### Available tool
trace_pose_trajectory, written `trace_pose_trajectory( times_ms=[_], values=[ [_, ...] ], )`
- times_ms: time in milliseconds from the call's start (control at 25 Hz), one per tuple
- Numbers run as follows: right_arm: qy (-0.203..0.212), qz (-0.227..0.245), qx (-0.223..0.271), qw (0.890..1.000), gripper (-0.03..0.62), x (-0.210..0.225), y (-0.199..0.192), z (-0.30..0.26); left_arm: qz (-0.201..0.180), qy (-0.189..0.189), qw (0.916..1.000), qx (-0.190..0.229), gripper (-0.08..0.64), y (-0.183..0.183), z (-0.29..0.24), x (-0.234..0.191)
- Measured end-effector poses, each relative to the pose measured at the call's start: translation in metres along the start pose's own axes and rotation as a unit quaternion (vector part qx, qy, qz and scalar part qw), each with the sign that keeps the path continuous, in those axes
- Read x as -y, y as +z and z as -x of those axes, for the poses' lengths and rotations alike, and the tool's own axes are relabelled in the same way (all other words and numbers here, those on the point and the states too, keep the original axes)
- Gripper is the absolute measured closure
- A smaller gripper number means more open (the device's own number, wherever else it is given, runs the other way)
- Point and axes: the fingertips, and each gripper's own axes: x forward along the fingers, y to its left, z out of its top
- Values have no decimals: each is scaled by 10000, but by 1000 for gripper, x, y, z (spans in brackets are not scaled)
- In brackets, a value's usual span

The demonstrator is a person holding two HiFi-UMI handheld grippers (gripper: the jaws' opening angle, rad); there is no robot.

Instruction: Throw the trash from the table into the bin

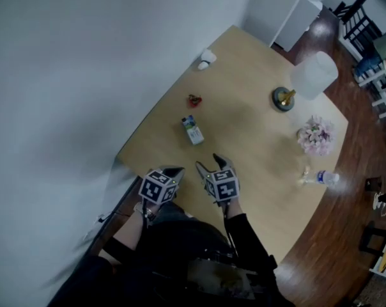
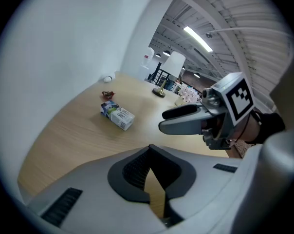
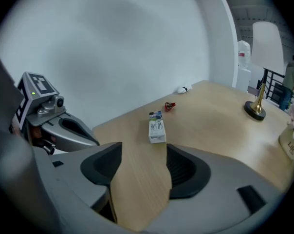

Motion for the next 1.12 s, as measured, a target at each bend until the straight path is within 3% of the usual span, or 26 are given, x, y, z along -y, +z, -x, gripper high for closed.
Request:
trace_pose_trajectory(
  times_ms=[120,240,720,840,1000,1120],
  values=[
    [-210,-48,53,9998,226,11,23,-34,9,-55,10000,-6,557,7,-1,-22],
    [-335,-246,45,9991,177,19,37,-62,-55,-82,10000,-8,557,15,0,-38],
    [-623,-124,-435,9970,175,34,34,-129,55,-84,9999,9,557,16,10,-70],
    [-590,-164,-478,9970,183,35,31,-132,65,-81,9999,-20,557,11,13,-71],
    [-636,-136,-552,9964,316,37,25,-133,65,-104,9999,-57,557,6,12,-71],
    [-682,-228,-516,9961,327,38,28,-129,9,-129,9999,-81,557,8,15,-70]
  ],
)
